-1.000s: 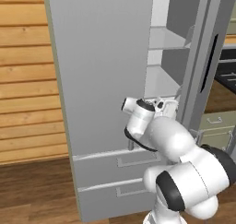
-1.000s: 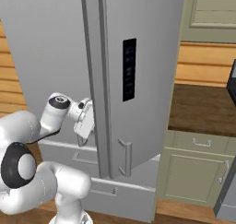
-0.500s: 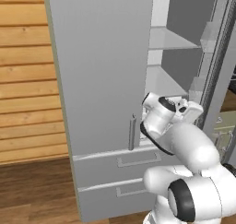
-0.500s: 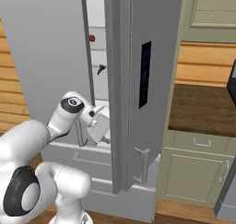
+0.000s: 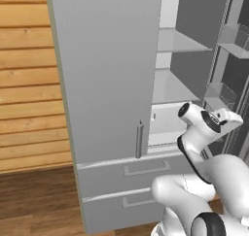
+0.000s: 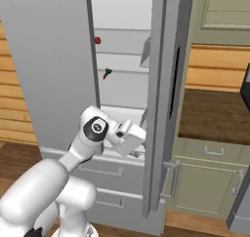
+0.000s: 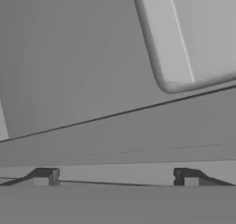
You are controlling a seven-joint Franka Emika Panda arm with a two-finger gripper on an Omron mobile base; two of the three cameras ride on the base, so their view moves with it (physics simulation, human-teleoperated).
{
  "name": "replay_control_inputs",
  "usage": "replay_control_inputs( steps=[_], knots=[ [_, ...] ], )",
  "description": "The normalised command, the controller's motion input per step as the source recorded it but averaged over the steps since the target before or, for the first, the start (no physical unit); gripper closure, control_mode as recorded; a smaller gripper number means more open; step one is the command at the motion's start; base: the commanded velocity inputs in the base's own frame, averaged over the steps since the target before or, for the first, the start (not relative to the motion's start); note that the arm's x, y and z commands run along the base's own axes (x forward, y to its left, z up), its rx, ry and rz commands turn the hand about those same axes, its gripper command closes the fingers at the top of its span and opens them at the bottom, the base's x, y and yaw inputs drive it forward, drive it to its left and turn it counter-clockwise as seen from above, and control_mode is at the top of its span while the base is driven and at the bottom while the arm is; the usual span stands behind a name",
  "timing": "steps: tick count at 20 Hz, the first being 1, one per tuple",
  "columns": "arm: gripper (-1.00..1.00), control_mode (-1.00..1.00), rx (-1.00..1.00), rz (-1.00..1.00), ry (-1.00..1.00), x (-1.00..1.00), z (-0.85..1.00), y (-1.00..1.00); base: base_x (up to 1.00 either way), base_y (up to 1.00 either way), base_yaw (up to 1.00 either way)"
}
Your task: Take the strawberry from the fridge and place it on top of the pancake, located on the dining counter.
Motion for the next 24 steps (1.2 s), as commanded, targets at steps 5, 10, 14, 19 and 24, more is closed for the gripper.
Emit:
replay_control_inputs(
  steps=[5,10,14,19,24],
  knots=[
    [-1.0,-1.0,0.0,0.12,0.0,0.0,0.0,-0.49,0.0,0.0,0.0],
    [-1.0,-1.0,0.05,0.1,0.06,-0.01,0.01,0.15,0.0,0.0,0.0],
    [-1.0,-1.0,0.21,0.09,0.1,0.02,0.0,0.85,0.0,0.0,0.0],
    [-1.0,-1.0,0.49,0.13,0.07,0.27,0.0,1.0,0.0,0.0,0.0],
    [-1.0,-1.0,0.66,0.29,0.15,0.82,-0.02,1.0,0.0,0.0,0.0]
  ],
)
